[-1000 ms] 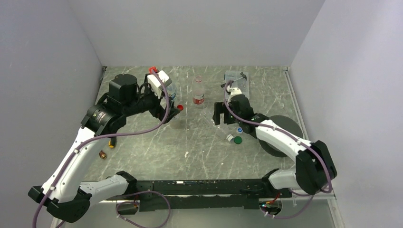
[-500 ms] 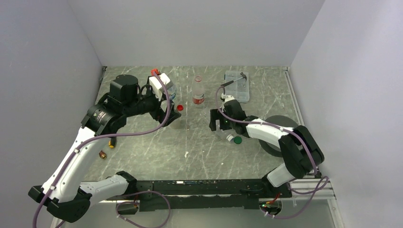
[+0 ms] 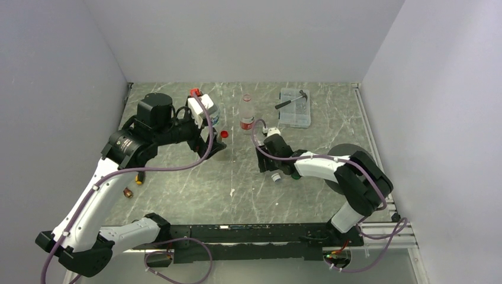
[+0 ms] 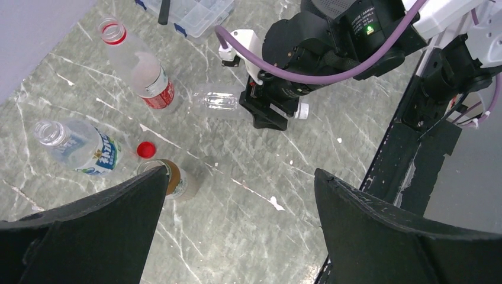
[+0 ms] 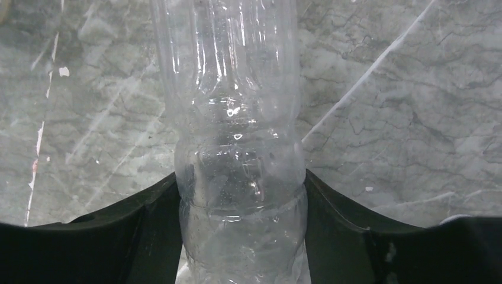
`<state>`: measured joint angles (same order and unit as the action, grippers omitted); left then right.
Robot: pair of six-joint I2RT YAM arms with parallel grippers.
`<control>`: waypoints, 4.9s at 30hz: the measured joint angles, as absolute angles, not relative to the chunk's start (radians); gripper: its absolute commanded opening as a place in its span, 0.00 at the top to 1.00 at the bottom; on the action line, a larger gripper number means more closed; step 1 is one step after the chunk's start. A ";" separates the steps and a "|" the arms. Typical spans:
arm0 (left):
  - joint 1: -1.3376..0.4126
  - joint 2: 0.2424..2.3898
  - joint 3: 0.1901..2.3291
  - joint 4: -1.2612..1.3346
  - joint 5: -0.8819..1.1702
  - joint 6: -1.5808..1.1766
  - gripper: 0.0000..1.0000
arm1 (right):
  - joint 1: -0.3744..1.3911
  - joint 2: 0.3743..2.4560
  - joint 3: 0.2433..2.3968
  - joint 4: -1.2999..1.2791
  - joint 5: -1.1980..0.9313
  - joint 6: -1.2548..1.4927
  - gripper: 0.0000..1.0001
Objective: Unscrew the bottle caps
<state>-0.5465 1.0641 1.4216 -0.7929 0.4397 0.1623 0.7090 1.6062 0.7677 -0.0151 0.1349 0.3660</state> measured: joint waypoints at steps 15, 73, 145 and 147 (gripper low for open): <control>-0.546 0.938 1.290 -0.861 0.678 0.688 0.01 | 0.746 1.273 0.975 -0.275 -0.086 0.316 0.49; -0.682 0.855 1.118 -0.743 0.347 1.571 0.45 | 1.026 1.576 1.738 -0.777 -0.212 0.205 0.27; -0.663 0.881 1.207 -0.322 0.258 0.087 0.41 | 0.831 1.394 1.706 -0.089 -0.305 0.464 1.00; -0.662 0.881 1.219 -0.331 0.305 0.058 0.44 | 0.830 1.395 1.714 -0.069 -0.377 0.446 1.00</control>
